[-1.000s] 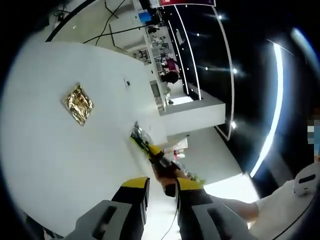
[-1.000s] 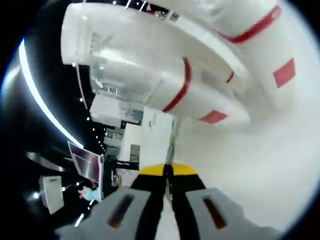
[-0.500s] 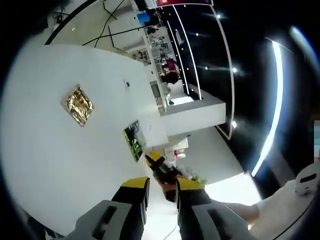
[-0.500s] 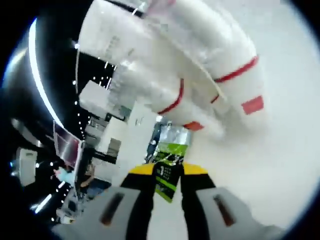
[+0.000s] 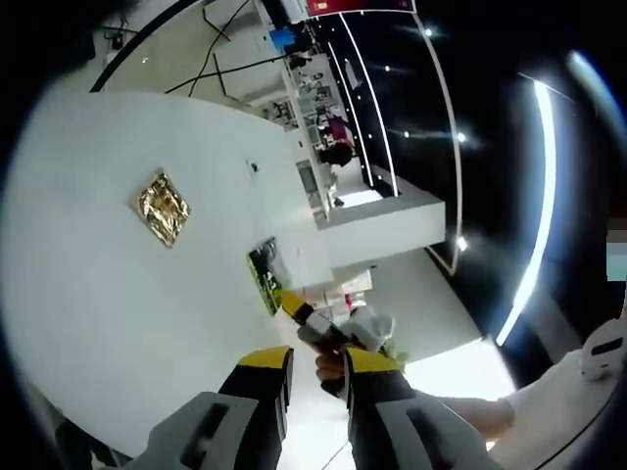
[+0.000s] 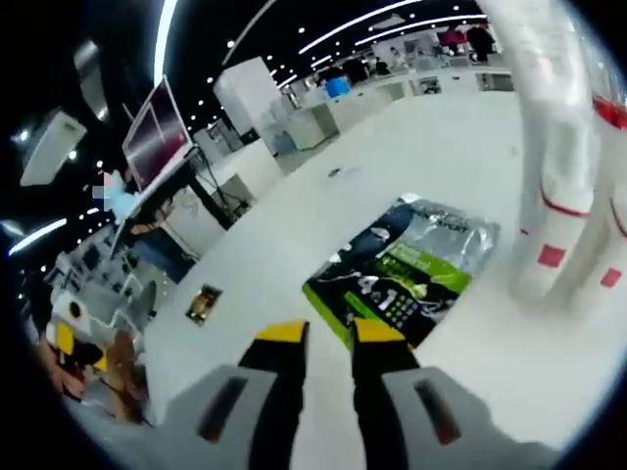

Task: Arrange the skincare products in the storage area until every visible bottle or jar stands upright without overlapping.

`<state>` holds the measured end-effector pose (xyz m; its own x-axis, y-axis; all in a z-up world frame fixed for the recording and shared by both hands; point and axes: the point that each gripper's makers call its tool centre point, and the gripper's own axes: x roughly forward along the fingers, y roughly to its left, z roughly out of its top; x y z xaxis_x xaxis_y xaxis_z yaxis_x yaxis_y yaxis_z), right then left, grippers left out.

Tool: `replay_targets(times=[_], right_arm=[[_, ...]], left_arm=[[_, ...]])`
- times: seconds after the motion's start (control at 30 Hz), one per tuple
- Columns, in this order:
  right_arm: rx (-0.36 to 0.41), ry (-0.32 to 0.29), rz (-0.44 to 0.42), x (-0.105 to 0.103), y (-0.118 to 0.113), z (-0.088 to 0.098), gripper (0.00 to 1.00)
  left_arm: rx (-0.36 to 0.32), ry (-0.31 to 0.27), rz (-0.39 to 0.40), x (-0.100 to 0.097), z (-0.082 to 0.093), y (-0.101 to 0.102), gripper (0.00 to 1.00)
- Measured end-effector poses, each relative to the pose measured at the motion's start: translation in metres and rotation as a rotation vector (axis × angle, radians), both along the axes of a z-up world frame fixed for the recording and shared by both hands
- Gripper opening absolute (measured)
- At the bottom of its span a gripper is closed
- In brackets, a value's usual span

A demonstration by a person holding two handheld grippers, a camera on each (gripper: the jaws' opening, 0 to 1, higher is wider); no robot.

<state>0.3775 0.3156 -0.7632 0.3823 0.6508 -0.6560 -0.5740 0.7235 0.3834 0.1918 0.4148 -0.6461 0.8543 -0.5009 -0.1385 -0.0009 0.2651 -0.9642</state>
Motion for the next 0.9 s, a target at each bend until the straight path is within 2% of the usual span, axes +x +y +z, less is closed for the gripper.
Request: replay_targets(times=[0.07, 0.1, 0.17, 0.27, 0.33, 0.5, 0.57, 0.63, 0.67, 0.73, 0.77, 0.83, 0.9], right_arm=[[-0.001, -0.007, 0.008, 0.001, -0.005, -0.003, 0.17], [0.002, -0.009, 0.005, -0.002, -0.008, 0.002, 0.15], [-0.038, -0.024, 0.005, 0.003, -0.016, -0.003, 0.12], [-0.032, 0.001, -0.064, 0.008, -0.028, -0.001, 0.12], [-0.062, -0.017, -0.067, 0.014, -0.033, -0.002, 0.12], [-0.05, -0.01, -0.074, 0.013, -0.033, -0.003, 0.12], [-0.03, -0.004, -0.083, 0.013, -0.03, -0.002, 0.16], [-0.01, -0.028, -0.079, 0.011, -0.027, 0.003, 0.23], [0.017, -0.047, -0.079, 0.007, -0.023, 0.01, 0.23], [0.025, -0.042, -0.074, -0.001, -0.021, 0.014, 0.23], [0.047, -0.049, -0.041, -0.013, -0.013, 0.019, 0.23], [0.054, -0.039, -0.028, -0.031, -0.013, 0.022, 0.24], [0.069, 0.005, -0.024, -0.058, -0.016, 0.026, 0.26]], left_arm=[[0.002, 0.001, 0.004, -0.001, 0.0, 0.001, 0.22], [0.001, 0.001, 0.009, -0.002, 0.0, 0.001, 0.22], [-0.005, 0.006, 0.015, -0.003, -0.002, 0.002, 0.22], [-0.005, 0.011, 0.013, -0.003, -0.003, 0.001, 0.22], [-0.007, 0.013, 0.011, -0.002, -0.003, -0.001, 0.22], [0.001, 0.011, 0.001, -0.002, -0.001, -0.002, 0.22], [0.001, 0.011, 0.008, -0.002, -0.001, -0.001, 0.22], [0.003, 0.004, 0.012, -0.002, 0.001, 0.0, 0.22], [0.004, 0.001, 0.016, -0.002, 0.002, 0.001, 0.22], [0.008, -0.006, 0.032, 0.0, 0.002, 0.004, 0.22], [0.009, -0.01, 0.038, 0.001, 0.002, 0.006, 0.22], [0.007, -0.017, 0.049, 0.002, 0.003, 0.008, 0.22], [0.013, -0.027, 0.049, 0.003, 0.006, 0.009, 0.22]])
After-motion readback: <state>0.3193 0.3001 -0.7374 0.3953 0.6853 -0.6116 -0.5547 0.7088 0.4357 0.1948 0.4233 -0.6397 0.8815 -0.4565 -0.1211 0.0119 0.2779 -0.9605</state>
